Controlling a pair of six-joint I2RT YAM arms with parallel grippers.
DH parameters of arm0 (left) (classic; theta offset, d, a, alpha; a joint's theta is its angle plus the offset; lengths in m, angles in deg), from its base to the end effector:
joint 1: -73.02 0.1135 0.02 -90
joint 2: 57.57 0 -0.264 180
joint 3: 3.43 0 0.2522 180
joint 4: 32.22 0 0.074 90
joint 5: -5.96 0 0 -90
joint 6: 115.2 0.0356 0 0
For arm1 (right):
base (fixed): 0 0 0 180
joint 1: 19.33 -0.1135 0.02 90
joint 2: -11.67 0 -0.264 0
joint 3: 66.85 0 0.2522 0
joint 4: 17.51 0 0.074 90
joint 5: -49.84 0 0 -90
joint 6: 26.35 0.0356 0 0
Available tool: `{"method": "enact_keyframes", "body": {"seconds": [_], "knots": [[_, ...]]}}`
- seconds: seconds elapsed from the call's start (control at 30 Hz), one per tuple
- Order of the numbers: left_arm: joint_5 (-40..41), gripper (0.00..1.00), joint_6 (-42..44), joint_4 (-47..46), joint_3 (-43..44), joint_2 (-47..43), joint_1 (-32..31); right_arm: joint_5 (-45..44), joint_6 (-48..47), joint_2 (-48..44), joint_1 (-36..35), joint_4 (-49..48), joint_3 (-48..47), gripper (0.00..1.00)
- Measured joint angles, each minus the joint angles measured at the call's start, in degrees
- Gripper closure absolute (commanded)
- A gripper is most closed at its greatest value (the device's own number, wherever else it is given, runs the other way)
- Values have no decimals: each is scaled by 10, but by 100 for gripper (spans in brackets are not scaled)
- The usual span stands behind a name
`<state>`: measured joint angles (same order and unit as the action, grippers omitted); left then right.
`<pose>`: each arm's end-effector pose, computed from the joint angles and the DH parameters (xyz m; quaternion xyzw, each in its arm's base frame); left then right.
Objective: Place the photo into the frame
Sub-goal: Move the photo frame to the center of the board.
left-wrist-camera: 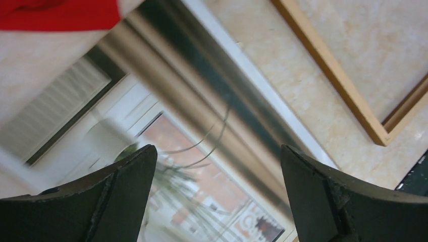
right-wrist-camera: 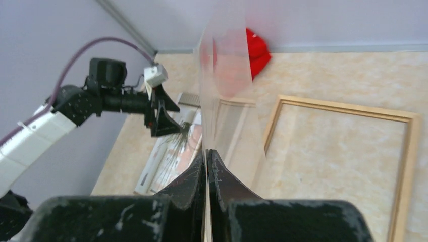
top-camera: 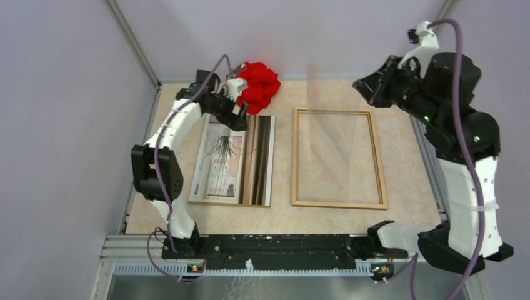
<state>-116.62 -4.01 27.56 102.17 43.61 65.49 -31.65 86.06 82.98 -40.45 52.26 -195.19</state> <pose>0.3759 -0.0690 0.3064 0.3082 0.8670 -0.2319 0.3156 0.1652 0.0695 0.5511 -0.0375 0.7795 0.2847 0.5567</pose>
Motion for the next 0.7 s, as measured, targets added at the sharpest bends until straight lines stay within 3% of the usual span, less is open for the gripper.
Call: {"method": "enact_keyframes", "body": {"seconds": [0.33, 0.7], "knots": [[-2, 4, -94, -87, 45, 171, -194, -180, 12, -99, 0, 80, 11, 100], [10, 12, -184, -159, 81, 263, -267, -222, 12, -104, 0, 102, 47, 100]]}}
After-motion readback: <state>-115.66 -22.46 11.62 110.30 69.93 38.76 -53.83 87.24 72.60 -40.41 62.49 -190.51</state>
